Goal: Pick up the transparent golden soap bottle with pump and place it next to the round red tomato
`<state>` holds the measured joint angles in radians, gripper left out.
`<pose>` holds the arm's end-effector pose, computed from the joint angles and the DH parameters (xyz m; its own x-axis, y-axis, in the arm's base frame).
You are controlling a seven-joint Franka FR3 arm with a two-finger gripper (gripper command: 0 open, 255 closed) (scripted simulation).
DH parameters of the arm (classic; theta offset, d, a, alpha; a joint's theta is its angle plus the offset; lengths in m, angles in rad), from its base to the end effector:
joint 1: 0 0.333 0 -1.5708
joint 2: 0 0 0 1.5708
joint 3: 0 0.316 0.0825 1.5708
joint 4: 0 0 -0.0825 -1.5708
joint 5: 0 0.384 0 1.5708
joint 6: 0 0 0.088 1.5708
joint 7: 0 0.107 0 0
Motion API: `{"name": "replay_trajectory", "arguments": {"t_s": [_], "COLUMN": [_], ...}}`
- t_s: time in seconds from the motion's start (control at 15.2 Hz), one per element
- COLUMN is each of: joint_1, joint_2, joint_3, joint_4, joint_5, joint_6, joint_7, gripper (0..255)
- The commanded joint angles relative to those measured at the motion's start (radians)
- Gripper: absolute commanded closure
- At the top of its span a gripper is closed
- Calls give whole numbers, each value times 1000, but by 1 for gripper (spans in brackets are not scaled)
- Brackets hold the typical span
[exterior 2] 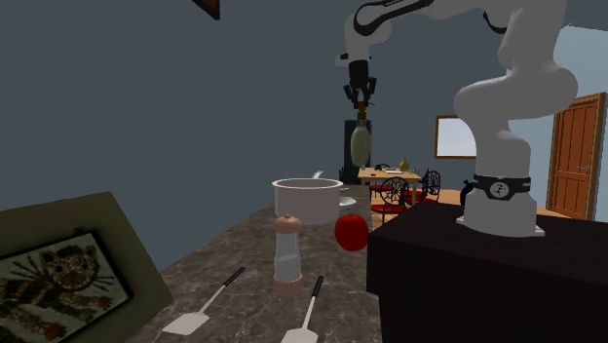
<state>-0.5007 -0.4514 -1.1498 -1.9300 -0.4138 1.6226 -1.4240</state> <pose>-0.1511 -0.4832 0.5342 0.9928 -0.1192 -0.0137 -0.1200 -0.9880 -0.0971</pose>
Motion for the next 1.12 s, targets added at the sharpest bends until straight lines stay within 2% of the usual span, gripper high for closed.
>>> {"name": "replay_trajectory", "arguments": {"t_s": [0.0,0.53,1.06], "joint_1": [-3,7,37], "joint_2": [-4,-2,16], "joint_3": [-6,-53,-123], "joint_4": [-28,-121,-200], "joint_5": [-6,-23,-34], "joint_6": [26,130,237], "joint_7": [4,13,15], "gripper": [255,255,255]}}
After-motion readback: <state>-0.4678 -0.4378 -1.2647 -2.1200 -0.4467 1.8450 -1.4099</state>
